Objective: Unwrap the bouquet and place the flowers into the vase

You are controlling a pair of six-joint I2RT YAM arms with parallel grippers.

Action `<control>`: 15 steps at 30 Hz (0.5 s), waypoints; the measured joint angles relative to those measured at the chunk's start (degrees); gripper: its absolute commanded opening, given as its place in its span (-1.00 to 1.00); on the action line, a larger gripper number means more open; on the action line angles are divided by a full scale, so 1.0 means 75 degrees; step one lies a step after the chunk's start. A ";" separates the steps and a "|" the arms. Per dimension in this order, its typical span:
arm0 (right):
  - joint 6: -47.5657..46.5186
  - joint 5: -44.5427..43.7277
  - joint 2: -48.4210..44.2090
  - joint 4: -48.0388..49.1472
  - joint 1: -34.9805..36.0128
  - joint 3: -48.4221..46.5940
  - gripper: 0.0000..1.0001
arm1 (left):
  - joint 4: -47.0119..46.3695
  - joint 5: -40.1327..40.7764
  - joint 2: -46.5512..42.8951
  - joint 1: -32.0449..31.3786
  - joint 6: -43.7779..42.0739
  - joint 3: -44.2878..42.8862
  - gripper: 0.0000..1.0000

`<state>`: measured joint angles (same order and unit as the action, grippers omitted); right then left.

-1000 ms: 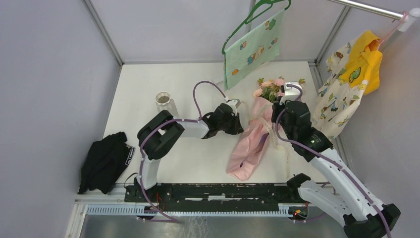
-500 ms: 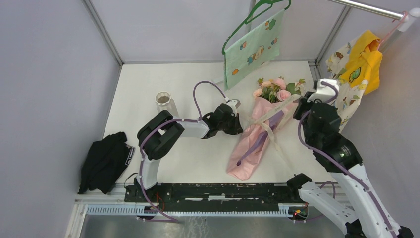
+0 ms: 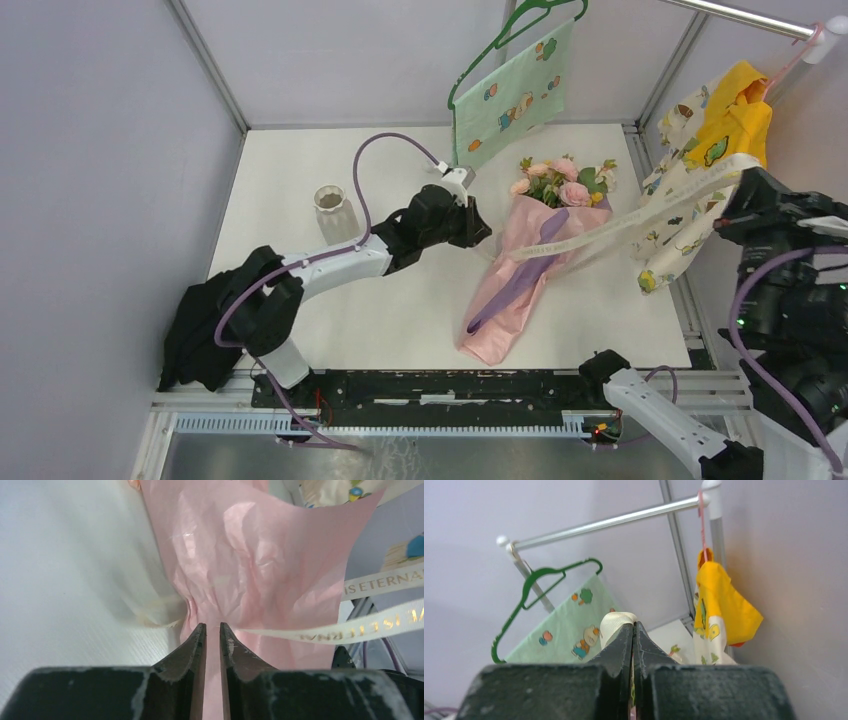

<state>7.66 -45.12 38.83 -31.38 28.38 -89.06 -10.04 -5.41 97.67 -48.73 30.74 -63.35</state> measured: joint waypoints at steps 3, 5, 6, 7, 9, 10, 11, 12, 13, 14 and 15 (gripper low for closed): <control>-0.0117 -0.0157 -0.0140 0.0137 0.0000 -0.0376 -0.99 | 0.0122 0.0111 -0.0428 -0.0009 -0.0032 0.0000 -0.52; -0.0189 -0.0242 -0.0192 0.0210 0.0000 -0.0542 -0.99 | 0.0213 0.0117 -0.0609 -0.0038 -0.0044 0.0000 -0.49; -0.0219 -0.0274 -0.0221 0.0271 0.0000 -0.0565 -0.99 | 0.0251 0.0117 -0.0673 -0.0058 -0.0058 0.0000 -0.48; -0.0251 -0.0300 -0.0271 0.0315 0.0000 -0.0562 -0.99 | 0.0321 0.0114 -0.0749 -0.0096 -0.0076 0.0000 -0.48; -0.0326 -0.0420 -0.0370 0.0367 0.0000 -0.0554 -1.00 | 0.0449 0.0111 -0.0903 -0.0210 -0.0146 0.0000 -0.47; -0.0393 -0.0495 -0.0446 0.0434 0.0000 -0.0542 -1.00 | 0.0495 0.0108 -0.0950 -0.0265 -0.0169 -0.0003 -0.47; -0.0443 -0.0568 -0.0527 0.0501 0.0000 -0.0542 -1.00 | 0.0533 0.0099 -0.0994 -0.0338 -0.0207 -0.0003 -0.47; -0.0490 -0.0638 -0.0615 0.0554 -0.0006 -0.0554 -1.00 | 0.0557 0.0087 -0.1011 -0.0411 -0.0233 -0.0006 -0.47; -0.0548 -0.0699 -0.0711 0.0615 -0.0015 -0.0580 -1.00 | 0.0580 0.0079 -0.1014 -0.0481 -0.0256 -0.0015 -0.47; -0.0609 -0.0790 -0.0819 0.0676 -0.0044 -0.0656 -0.99 | 0.0589 0.0061 -0.1014 -0.0554 -0.0280 -0.0017 -0.46; -0.0647 -0.0866 -0.0889 0.0737 -0.0079 -0.0723 -0.99 | 0.0597 0.0050 -0.1014 -0.0606 -0.0291 -0.0017 -0.46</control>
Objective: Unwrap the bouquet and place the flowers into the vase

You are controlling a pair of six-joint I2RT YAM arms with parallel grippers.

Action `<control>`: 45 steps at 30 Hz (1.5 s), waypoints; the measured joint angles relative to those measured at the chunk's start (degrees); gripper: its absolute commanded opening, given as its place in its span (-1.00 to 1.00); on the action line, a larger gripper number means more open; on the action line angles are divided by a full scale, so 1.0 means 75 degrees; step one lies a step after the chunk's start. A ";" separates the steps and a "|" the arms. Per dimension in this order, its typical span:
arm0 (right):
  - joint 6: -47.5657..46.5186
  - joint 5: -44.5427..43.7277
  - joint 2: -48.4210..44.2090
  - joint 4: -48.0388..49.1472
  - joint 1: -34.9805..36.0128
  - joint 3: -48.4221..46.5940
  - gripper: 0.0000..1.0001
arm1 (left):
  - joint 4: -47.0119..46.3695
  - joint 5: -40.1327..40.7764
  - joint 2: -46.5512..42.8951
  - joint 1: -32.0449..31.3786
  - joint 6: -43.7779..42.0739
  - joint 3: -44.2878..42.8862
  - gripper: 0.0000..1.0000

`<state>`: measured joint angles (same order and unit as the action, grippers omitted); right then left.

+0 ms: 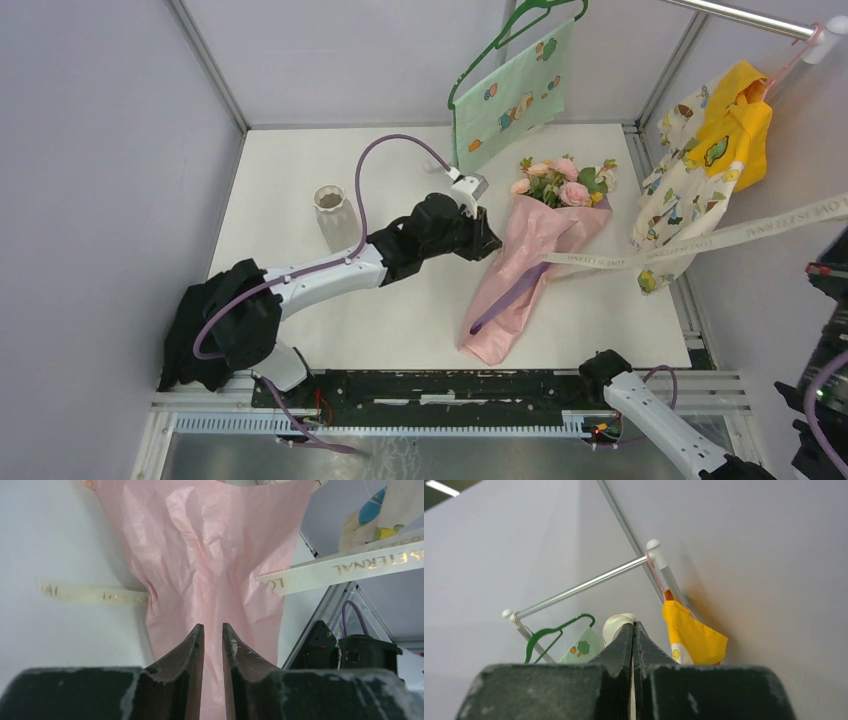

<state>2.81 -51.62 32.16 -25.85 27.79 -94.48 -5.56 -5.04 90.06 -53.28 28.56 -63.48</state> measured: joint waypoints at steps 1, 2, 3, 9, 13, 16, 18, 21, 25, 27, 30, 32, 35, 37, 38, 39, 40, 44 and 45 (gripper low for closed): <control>-0.0029 -0.0064 -0.0076 0.0085 -0.0038 -0.0070 -0.99 | 0.0032 -0.0015 0.0000 -0.0076 -0.0032 -0.0020 -0.45; -0.0058 -0.0131 -0.0152 0.0178 -0.0079 -0.0122 -0.99 | 0.0087 -0.0047 0.0000 -0.0143 -0.0079 -0.0067 -0.45; -0.0085 -0.0192 -0.0224 0.0256 -0.0111 -0.0166 -0.99 | 0.0137 -0.0102 0.0000 -0.0216 -0.0114 -0.0125 -0.45; -0.0300 -0.0478 -0.0458 0.0638 -0.0268 -0.0105 -0.96 | 0.0647 -0.0058 -0.0032 -0.0909 -0.0437 -0.0842 -0.35; -0.0446 -0.0560 -0.0423 0.0635 -0.0274 -0.0061 -0.93 | 0.1244 0.0134 -0.0131 -0.1533 -0.0772 -0.1530 -0.34; -0.0367 -0.0484 -0.0108 0.0286 -0.0274 -0.0227 -0.91 | 0.1475 0.0204 -0.0105 -0.1749 -0.0866 -0.1999 -0.38; -0.0204 -0.0256 0.0201 0.0038 -0.0280 -0.0154 -0.91 | 0.1550 0.0262 0.0047 -0.1757 -0.0871 -0.2238 -0.39; 0.0117 0.0399 0.0796 -0.0236 -0.0286 0.0469 -0.91 | 0.1597 0.0289 0.0516 -0.1728 -0.0871 -0.2331 -0.43; 0.0402 0.1323 0.1784 -0.0516 -0.0283 0.1606 -0.91 | 0.1900 0.0259 0.1335 -0.1731 -0.0863 -0.2331 -0.45; 0.0525 0.1784 0.2232 -0.0662 -0.0271 0.2157 -0.89 | 0.2055 0.0224 0.1629 -0.1737 -0.0854 -0.2326 -0.45; 0.0662 0.2014 0.2521 -0.0947 -0.0271 0.2763 -0.89 | 0.2226 0.0198 0.1751 -0.1754 -0.0851 -0.2320 -0.43; 0.0749 0.1880 0.2480 -0.1119 -0.0271 0.2978 -0.89 | 0.2171 0.0198 0.1725 -0.1784 -0.0851 -0.2320 -0.42; 0.0877 0.1454 0.2256 -0.1201 -0.0274 0.3136 -0.89 | 0.2174 0.0198 0.1722 -0.1827 -0.0848 -0.2328 -0.41; 0.0933 0.1177 0.2124 -0.1227 -0.0271 0.3165 -0.88 | 0.2192 0.0201 0.1728 -0.1868 -0.0848 -0.2352 -0.41; 0.0970 0.0997 0.2063 -0.1265 -0.0271 0.3165 -0.87 | 0.2212 0.0204 0.1751 -0.1886 -0.0848 -0.2398 -0.41; 0.0994 0.0854 0.2025 -0.1291 -0.0271 0.3165 -0.87 | 0.2215 0.0207 0.1804 -0.1909 -0.0845 -0.2483 -0.41; 0.1020 0.0734 0.1999 -0.1323 -0.0271 0.3165 -0.86 | 0.2203 0.0207 0.1877 -0.1918 -0.0842 -0.2567 -0.41; 0.1119 0.0248 0.1929 -0.1585 -0.0271 0.3162 -0.85 | 0.2069 0.0254 0.2363 -0.1958 -0.0787 -0.2818 -0.42; 0.1145 0.0140 0.1935 -0.1693 -0.0271 0.3159 -0.84 | 0.2090 0.0291 0.2530 -0.1958 -0.0787 -0.2859 -0.42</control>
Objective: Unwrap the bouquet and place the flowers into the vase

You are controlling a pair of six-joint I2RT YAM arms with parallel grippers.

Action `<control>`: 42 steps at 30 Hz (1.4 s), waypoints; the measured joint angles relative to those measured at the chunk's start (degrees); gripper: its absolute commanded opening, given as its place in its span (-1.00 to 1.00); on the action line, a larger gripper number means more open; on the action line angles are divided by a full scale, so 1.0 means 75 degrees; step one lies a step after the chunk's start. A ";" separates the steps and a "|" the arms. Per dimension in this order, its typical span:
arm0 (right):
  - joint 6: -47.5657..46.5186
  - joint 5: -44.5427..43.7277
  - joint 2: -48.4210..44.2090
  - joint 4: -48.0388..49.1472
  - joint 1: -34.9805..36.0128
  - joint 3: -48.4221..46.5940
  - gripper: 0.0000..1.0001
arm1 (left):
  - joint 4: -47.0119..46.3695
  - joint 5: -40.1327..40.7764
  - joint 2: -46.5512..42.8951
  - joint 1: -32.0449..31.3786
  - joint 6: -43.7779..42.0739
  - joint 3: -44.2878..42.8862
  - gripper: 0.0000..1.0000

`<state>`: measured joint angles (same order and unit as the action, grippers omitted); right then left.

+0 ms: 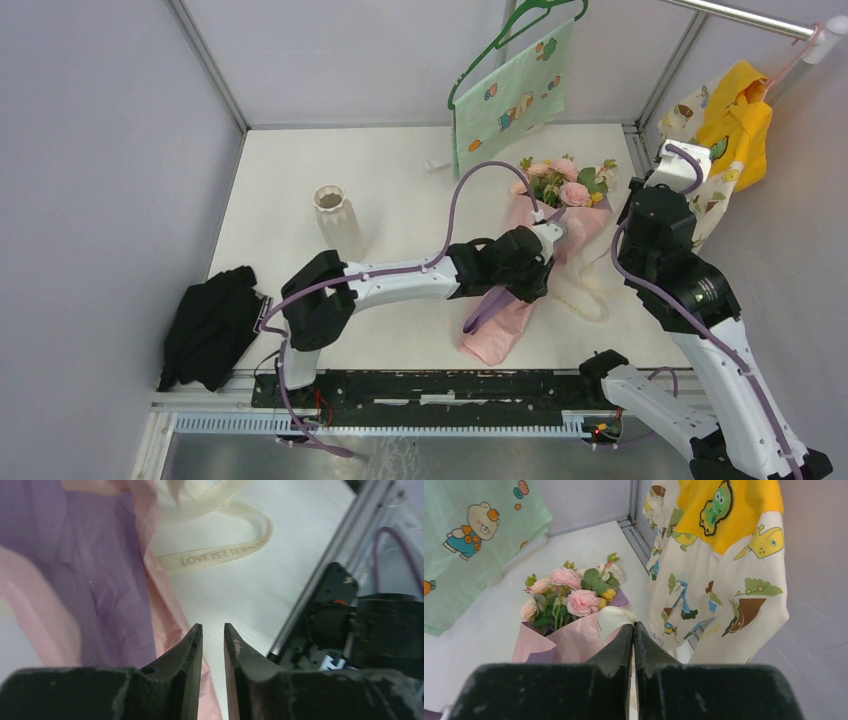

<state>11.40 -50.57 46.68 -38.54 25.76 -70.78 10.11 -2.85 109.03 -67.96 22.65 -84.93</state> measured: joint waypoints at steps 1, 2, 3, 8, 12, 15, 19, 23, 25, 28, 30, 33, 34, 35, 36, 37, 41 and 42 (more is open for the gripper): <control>0.0023 -0.0064 0.0012 -0.0064 0.0000 0.0000 -0.83 | 0.0038 0.0087 0.0157 0.0000 0.0000 -0.0041 -0.42; 0.0061 -0.0157 0.0044 -0.0187 0.0000 -0.0003 -0.81 | 0.0119 0.0239 0.0323 0.0000 0.0000 -0.0087 -0.42; 0.0082 -0.0189 0.0070 -0.0262 0.0000 -0.0003 -0.73 | 0.0181 0.0402 0.0443 0.0003 0.0000 -0.0117 -0.43; 0.0210 -0.0271 0.0224 -0.0595 0.0000 0.0041 -0.61 | 0.0994 0.1684 0.0863 0.0236 0.0105 -0.0259 -0.42; 0.0312 -0.0256 0.0239 -0.0618 0.0000 0.0510 -0.30 | 0.1443 0.2704 0.0871 0.0758 0.0277 -0.0259 -0.42; 0.0399 -0.0262 0.0297 -0.0778 -0.0003 0.0941 -0.11 | 0.1556 0.3398 0.0874 0.1215 0.0376 -0.0207 -0.42; 0.0513 -0.0283 0.0408 -0.0970 -0.0003 0.1262 -0.04 | 0.1612 0.3867 0.0874 0.1754 0.0434 0.0061 -0.43; 0.0431 0.0102 0.0289 -0.0793 -0.0003 0.1309 0.06 | 0.1515 0.3853 0.0985 0.2142 0.0600 0.0493 -0.47; 0.0329 0.0679 0.0093 -0.0399 -0.0006 0.1457 0.12 | 0.1341 0.3707 0.1172 0.2256 0.0702 0.0679 -0.49; 0.0248 0.1877 -0.0067 0.0283 -0.0009 0.1848 0.15 | 0.0947 0.3561 0.1201 0.2259 0.0813 0.0755 -0.51; 0.0245 0.2652 0.0055 0.0708 -0.0009 0.2130 0.22 | 0.0801 0.3523 0.1201 0.2259 0.0863 0.0801 -0.51; 0.0286 0.3649 0.0510 0.1486 -0.0006 0.2771 0.40 | 0.0615 0.3465 0.1049 0.2250 0.0924 0.1017 -0.50; 0.0303 0.3899 0.0714 0.1716 -0.0006 0.3025 0.41 | 0.0609 0.3410 0.0953 0.2250 0.0944 0.1139 -0.50; 0.0329 0.4159 0.0956 0.1909 -0.0003 0.3322 0.45 | 0.0629 0.3357 0.0831 0.2250 0.0950 0.1285 -0.50; 0.0344 0.4310 0.1099 0.2002 -0.0003 0.3500 0.45 | 0.0653 0.3340 0.0708 0.2241 0.0950 0.1411 -0.50; 0.0364 0.4491 0.1262 0.2072 -0.0003 0.3687 0.45 | 0.0688 0.3319 0.0562 0.2226 0.0953 0.1550 -0.50; 0.0484 0.5030 0.1813 0.2358 -0.0006 0.3797 0.42 | 0.0906 0.3360 -0.0181 0.2081 0.0953 0.1853 -0.49; 0.0519 0.5129 0.1950 0.2454 -0.0006 0.3783 0.41 | 0.0933 0.3392 -0.0335 0.2034 0.0953 0.1856 -0.49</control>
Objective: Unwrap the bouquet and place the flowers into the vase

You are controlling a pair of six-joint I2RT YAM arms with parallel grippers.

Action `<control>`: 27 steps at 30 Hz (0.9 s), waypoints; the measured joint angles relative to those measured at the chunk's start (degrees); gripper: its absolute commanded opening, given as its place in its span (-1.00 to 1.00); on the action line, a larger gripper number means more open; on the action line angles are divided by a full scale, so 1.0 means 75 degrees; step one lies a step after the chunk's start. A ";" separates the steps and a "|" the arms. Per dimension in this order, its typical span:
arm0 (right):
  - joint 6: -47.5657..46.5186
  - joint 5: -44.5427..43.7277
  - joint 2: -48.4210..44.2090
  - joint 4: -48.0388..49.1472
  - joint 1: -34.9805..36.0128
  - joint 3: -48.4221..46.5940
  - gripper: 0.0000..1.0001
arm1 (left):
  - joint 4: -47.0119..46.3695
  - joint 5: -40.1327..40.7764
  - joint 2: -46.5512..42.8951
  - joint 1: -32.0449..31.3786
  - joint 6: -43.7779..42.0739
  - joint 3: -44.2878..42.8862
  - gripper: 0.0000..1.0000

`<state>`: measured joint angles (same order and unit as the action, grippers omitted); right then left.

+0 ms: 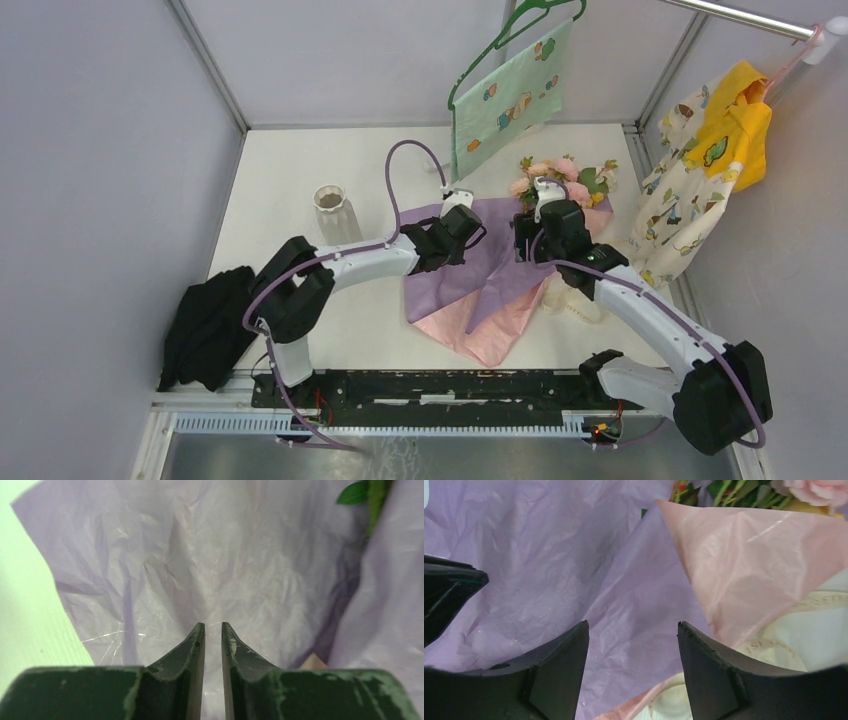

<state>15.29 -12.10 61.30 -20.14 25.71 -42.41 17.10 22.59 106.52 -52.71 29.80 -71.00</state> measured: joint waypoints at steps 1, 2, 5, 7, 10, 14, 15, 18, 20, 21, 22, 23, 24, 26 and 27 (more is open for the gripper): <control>0.0044 0.0102 0.0178 0.0061 0.0000 -0.0029 0.40 | 0.0017 0.0067 -0.0192 -0.0073 0.0000 0.0000 -0.49; 0.0082 0.0192 0.0358 0.0149 0.0000 -0.0047 0.39 | 0.0044 0.0166 -0.0382 -0.0154 0.0000 0.0000 -0.49; 0.0213 0.0358 0.0816 0.0289 0.0000 -0.0061 0.37 | 0.0099 0.0493 -0.0863 -0.0382 0.0000 0.0003 -0.47; 0.0283 0.0396 0.1075 0.0291 0.0003 -0.0128 0.35 | 0.0169 0.0781 -0.1169 -0.0536 0.0000 0.0029 -0.47; 0.0376 0.0344 0.1582 0.0242 0.0009 -0.0466 0.34 | 0.0221 0.1107 -0.1585 -0.0679 0.0003 0.0210 -0.45; 0.0493 0.0198 0.2209 0.0280 0.0087 -0.0901 0.33 | 0.0388 0.1437 -0.2092 -0.0702 0.0076 0.0574 -0.44; 0.0533 0.0166 0.2337 0.0277 0.0108 -0.0962 0.33 | 0.0408 0.1518 -0.2171 -0.0699 0.0082 0.0635 -0.44; 0.0609 0.0061 0.2707 0.0259 0.0163 -0.1107 0.32 | 0.0469 0.1638 -0.2340 -0.0691 0.0085 0.0790 -0.43; 0.0656 -0.0058 0.2955 0.0204 0.0195 -0.1230 0.28 | 0.0498 0.1690 -0.2428 -0.0691 0.0085 0.0874 -0.43; 0.0679 -0.0143 0.3089 0.0172 0.0213 -0.1297 0.22 | 0.0510 0.1725 -0.2460 -0.0691 0.0085 0.0912 -0.43; 0.0694 -0.0210 0.3197 0.0152 0.0221 -0.1335 0.15 | 0.0507 0.1746 -0.2498 -0.0691 0.0085 0.0950 -0.43; 0.0711 -0.0271 0.3287 0.0149 0.0224 -0.1355 0.09 | 0.0507 0.1769 -0.2535 -0.0691 0.0085 0.0994 -0.43; 0.0740 -0.0318 0.3369 0.0128 0.0233 -0.1364 0.05 | 0.0507 0.1781 -0.2573 -0.0691 0.0085 0.1029 -0.43; 0.0772 -0.0370 0.3503 0.0105 0.0254 -0.1376 -0.19 | 0.0504 0.1781 -0.2614 -0.0691 0.0085 0.1072 -0.43; 0.0793 -0.0405 0.3590 0.0076 0.0262 -0.1405 -0.36 | 0.0498 0.1778 -0.2626 -0.0691 0.0085 0.1090 -0.43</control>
<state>21.23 -15.14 88.23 -19.57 27.68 -52.95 20.84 35.92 86.83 -57.89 30.44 -62.83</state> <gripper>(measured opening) 0.484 0.284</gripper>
